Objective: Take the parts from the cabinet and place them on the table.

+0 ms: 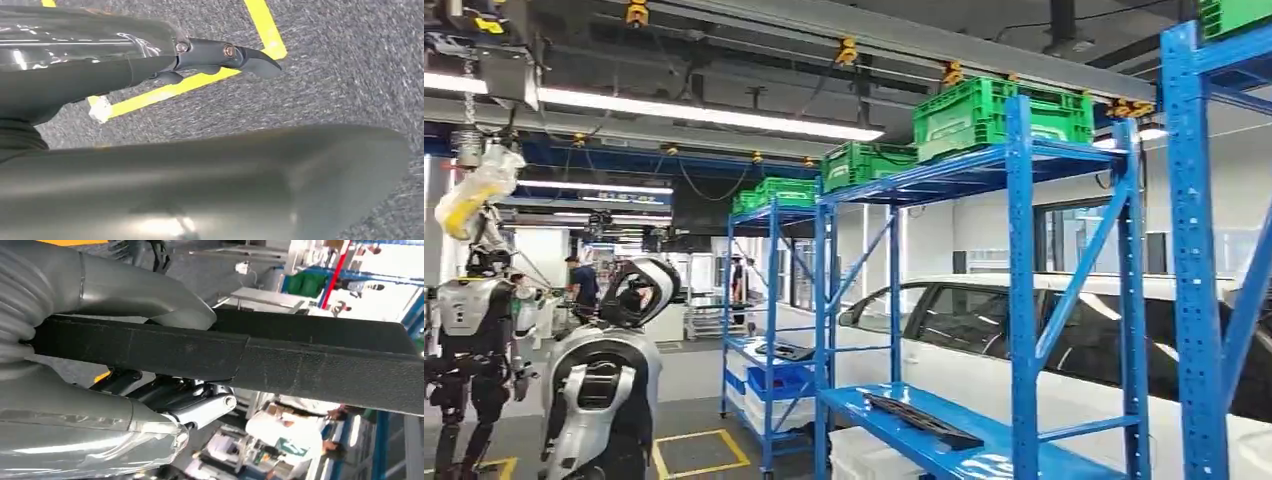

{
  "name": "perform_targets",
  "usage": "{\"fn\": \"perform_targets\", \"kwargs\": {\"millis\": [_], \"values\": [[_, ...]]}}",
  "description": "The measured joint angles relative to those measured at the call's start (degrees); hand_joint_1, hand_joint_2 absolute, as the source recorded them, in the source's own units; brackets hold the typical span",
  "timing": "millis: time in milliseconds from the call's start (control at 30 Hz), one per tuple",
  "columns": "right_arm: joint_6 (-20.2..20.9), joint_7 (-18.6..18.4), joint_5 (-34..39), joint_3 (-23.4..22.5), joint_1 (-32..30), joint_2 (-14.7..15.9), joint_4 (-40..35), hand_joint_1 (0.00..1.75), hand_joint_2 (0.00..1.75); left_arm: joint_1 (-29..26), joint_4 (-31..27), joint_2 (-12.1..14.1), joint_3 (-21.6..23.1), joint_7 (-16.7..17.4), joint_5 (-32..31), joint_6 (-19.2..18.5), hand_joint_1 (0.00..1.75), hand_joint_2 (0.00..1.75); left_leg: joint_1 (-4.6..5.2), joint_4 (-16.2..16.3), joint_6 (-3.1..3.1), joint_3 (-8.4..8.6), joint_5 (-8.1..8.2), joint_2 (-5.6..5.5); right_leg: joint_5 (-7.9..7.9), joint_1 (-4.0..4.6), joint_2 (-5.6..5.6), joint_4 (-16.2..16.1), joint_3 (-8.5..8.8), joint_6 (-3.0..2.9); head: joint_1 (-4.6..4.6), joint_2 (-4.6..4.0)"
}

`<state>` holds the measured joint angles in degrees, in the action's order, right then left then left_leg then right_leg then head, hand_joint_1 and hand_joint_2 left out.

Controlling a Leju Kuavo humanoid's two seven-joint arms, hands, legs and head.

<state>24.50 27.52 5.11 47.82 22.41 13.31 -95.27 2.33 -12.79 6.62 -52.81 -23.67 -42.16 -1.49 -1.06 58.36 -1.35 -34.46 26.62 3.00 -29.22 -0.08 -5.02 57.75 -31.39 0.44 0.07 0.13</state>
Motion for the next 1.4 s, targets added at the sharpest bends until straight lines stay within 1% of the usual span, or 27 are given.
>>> {"fn": "perform_targets", "kwargs": {"millis": [67,100,133,200,267,300,367,400,433,467,567,600,667,733,767,800,833,900,933,967,1000,1100,1167,1267,1300,1333,1400], "values": [[-0.02,-0.04,0.04,-0.09,0.28,-0.46,-0.28,1.75,1.75,-0.51,0.00,-0.02,-0.52,0.00,0.18,0.00,0.00,1.75,0.25,0.04,0.88,-0.11,-0.02,-0.96,-0.03,-0.23,-1.00,-0.26,0.37,0.61,-0.02,0.00],[-0.04,-0.15,0.07,-0.20,0.48,-0.72,-0.53,1.75,1.75,-0.65,0.00,-0.02,-0.88,0.00,0.35,0.02,0.00,1.75,-0.11,-0.19,1.37,0.01,-0.27,-1.34,-0.72,-0.58,0.04,0.04,0.29,1.14,0.00,0.00],[-0.04,-0.44,0.18,-0.31,0.70,-1.07,-0.68,1.75,1.75,-0.64,0.00,-0.02,-1.18,0.04,0.79,0.02,0.00,1.75,-0.07,-0.18,1.68,-0.06,-0.31,-1.76,-2.11,-0.64,2.34,1.72,-0.32,1.18,0.00,0.00],[-0.11,-1.31,0.50,-0.37,1.14,-1.75,-0.72,1.75,1.75,-0.40,0.00,-0.02,-1.90,0.18,1.18,0.04,0.00,1.75,0.05,-0.17,2.19,-0.10,-0.38,-2.86,-6.82,-0.59,4.31,10.49,-4.21,1.05,0.00,0.00],[-0.37,-2.27,0.98,-0.33,1.22,-2.38,-0.50,1.75,1.75,-0.45,0.00,-0.13,-2.56,0.70,1.22,-0.22,0.00,1.75,0.36,-0.15,2.33,-0.11,-0.42,-4.15,-8.82,-0.52,4.57,17.93,-7.82,0.88,0.00,0.00],[-0.50,-2.49,1.12,-0.33,1.22,-2.69,-0.39,1.75,1.75,-0.54,0.00,-0.18,-2.84,0.79,1.22,-0.24,0.00,1.75,0.48,-0.14,2.36,-0.09,-0.43,-4.81,-7.94,-0.48,4.66,17.87,-7.97,0.72,0.00,0.00],[-0.68,-2.69,1.22,-0.35,1.38,-2.88,-0.33,1.75,1.75,-0.80,0.00,-0.20,-3.26,1.11,1.20,-0.26,0.00,1.75,0.73,-0.11,2.35,0.07,-0.45,-6.32,-2.97,-0.26,5.25,10.48,-4.84,0.09,0.00,0.00],[-0.83,-2.69,1.25,-0.44,1.43,-2.88,-0.35,1.75,1.75,-0.81,0.00,-0.20,-3.56,1.11,1.18,-0.30,0.00,1.75,0.78,-0.11,2.34,0.19,-0.45,-7.01,-0.27,-0.15,6.60,5.50,-2.63,-0.51,0.00,0.00],[-0.94,-2.69,1.29,-0.57,1.46,-2.88,-0.33,1.75,1.75,-0.80,0.00,-0.59,-3.67,1.11,1.14,-0.35,0.00,1.75,0.55,-0.11,2.32,0.05,-0.47,-7.51,0.94,-0.04,9.68,1.91,-1.37,-1.16,0.02,0.00],[-1.03,-2.64,1.31,-0.74,1.45,-2.88,-0.35,1.75,1.75,-0.60,-0.02,-0.55,-3.82,1.11,1.00,-0.35,0.00,1.75,0.81,0.11,2.11,-0.29,-0.55,-8.39,0.85,-0.27,10.10,0.72,-0.85,-1.16,0.00,0.00],[-1.09,-2.62,1.36,-0.94,1.59,-2.86,-0.33,1.75,1.75,-1.13,-0.02,-0.61,-4.15,0.72,0.57,-0.88,0.00,1.75,0.14,-0.16,1.17,-0.86,-1.11,-10.00,0.70,0.15,8.76,0.38,-0.73,-1.08,0.00,0.00],[-1.07,-2.60,1.33,-0.94,1.66,-2.93,-0.37,1.75,1.75,-1.19,-0.02,-0.53,-4.28,0.55,0.50,-0.98,0.00,1.75,0.24,0.00,0.96,-0.95,-0.91,-10.18,1.02,-0.41,7.92,-0.30,-0.48,-1.46,0.00,0.00],[-1.07,-2.53,1.25,-0.96,1.76,-3.04,-0.41,1.75,1.75,-1.01,-0.04,-0.52,-4.37,0.00,0.15,-1.25,0.00,1.75,0.45,4.11,0.23,-2.86,2.20,-5.47,1.08,-0.42,6.46,-0.51,-0.23,-1.84,0.00,0.00],[-1.07,-2.58,1.09,-0.94,1.63,-3.02,-0.35,1.75,1.75,-0.50,-0.15,-0.46,-4.44,-0.26,0.02,-1.53,0.00,1.75,0.11,13.01,-0.34,-7.14,6.18,-4.12,1.02,-0.42,4.76,-0.48,-0.26,-1.85,0.00,0.00],[-1.07,-2.58,1.07,-0.92,1.58,-3.04,-0.35,1.75,1.75,-0.51,-0.15,-0.48,-4.44,-0.35,-0.06,-1.75,0.00,1.75,-0.16,16.21,-0.62,-8.67,6.97,-3.90,0.95,-0.45,4.03,-0.47,-0.30,-1.83,0.02,0.00],[-1.07,-2.58,1.07,-0.87,1.57,-3.08,-0.35,1.75,1.75,-0.62,-0.15,-0.48,-4.44,-0.44,-0.26,-1.86,0.00,1.75,-0.46,16.86,-0.81,-8.90,6.54,-3.69,0.90,-0.48,3.44,-0.47,-0.24,-1.76,0.00,0.00],[-1.05,-2.60,1.07,-0.87,1.58,-3.08,-0.33,1.75,1.75,-0.81,-0.17,-0.46,-4.48,-0.46,-0.39,-1.86,0.00,1.75,-0.70,15.03,-1.06,-7.94,5.07,-3.46,0.79,-0.55,2.89,-0.43,-0.18,-1.60,0.02,0.00],[-1.01,-2.67,1.07,-0.87,1.70,-3.21,-0.33,1.75,1.75,-0.94,-0.28,-0.17,-4.72,-0.57,-0.46,-1.84,0.00,1.75,-0.95,5.38,-1.50,-2.85,0.06,-2.31,0.35,-0.89,1.74,-0.12,0.07,-0.93,0.00,0.00],[-0.99,-2.67,1.16,-0.87,1.79,-3.26,-0.33,1.75,1.75,-0.86,-0.31,-0.17,-4.87,-0.59,-0.50,-1.84,0.00,1.75,-0.92,1.15,-1.67,-0.77,-0.84,-0.06,0.01,-0.74,1.26,0.03,0.19,-0.40,0.02,0.00],[-1.01,-2.67,1.25,-0.92,1.88,-3.26,-0.33,1.75,1.75,-0.66,-0.31,-0.06,-4.98,-0.59,-0.52,-1.84,0.00,1.75,-0.16,0.30,-1.17,-0.45,-0.29,0.43,-0.25,-0.32,0.85,0.35,0.08,0.03,0.02,0.00],[-1.01,-2.69,1.27,-0.92,2.00,-3.26,-0.22,1.75,1.75,-0.59,-0.35,-0.02,-5.14,-0.59,-0.52,-1.79,0.00,1.75,-0.25,0.63,-0.19,-0.72,-0.24,0.15,-0.21,-0.27,0.58,0.20,0.11,0.31,0.00,0.00],[-0.98,-2.62,1.68,-0.94,2.06,-3.28,-0.13,1.75,1.75,-1.48,-0.37,0.30,-5.44,-0.44,-0.55,-1.77,0.00,1.75,0.01,0.50,1.09,-0.81,-0.26,-1.39,-0.53,-0.56,-0.89,-0.13,0.75,1.14,0.00,0.00],[-0.98,-2.25,2.23,-1.20,2.02,-3.28,-0.11,1.75,1.75,-1.74,-0.46,0.67,-5.62,0.02,-0.94,-1.68,0.00,1.75,-0.19,0.41,1.78,-0.74,-0.36,-2.17,-3.36,-0.85,2.85,3.18,-0.40,1.33,0.00,0.00],[-0.98,-1.92,2.93,-1.77,1.29,-3.08,0.35,1.75,1.75,-1.76,-0.68,1.03,-6.23,0.46,-1.25,-1.66,0.00,1.75,0.26,0.44,2.37,-0.74,-0.36,-3.96,-8.92,-0.72,4.55,16.66,-6.89,1.05,0.00,0.00],[-0.96,-1.77,3.08,-1.86,1.06,-3.06,0.61,1.75,1.75,-1.94,-0.70,1.07,-6.36,0.52,-1.31,-1.66,0.00,1.75,0.45,0.44,2.45,-0.70,-0.37,-4.59,-8.58,-0.69,4.62,18.16,-7.86,0.88,0.00,0.00],[-0.90,-1.68,3.21,-1.95,0.96,-3.04,0.77,1.75,1.75,-2.15,-0.74,1.22,-6.49,0.55,-1.35,-1.66,0.00,1.75,0.61,0.46,2.45,-0.64,-0.37,-5.17,-7.25,-0.56,4.74,17.18,-7.69,0.62,0.00,0.00],[-0.55,-1.53,3.37,-2.49,0.95,-3.02,1.03,1.75,1.75,-2.32,-0.83,1.49,-6.84,0.66,-1.57,-1.68,0.00,1.75,0.91,0.47,2.45,-0.41,-0.37,-6.61,-1.63,-0.15,5.61,8.49,-4.18,-0.35,0.00,0.00]]}}
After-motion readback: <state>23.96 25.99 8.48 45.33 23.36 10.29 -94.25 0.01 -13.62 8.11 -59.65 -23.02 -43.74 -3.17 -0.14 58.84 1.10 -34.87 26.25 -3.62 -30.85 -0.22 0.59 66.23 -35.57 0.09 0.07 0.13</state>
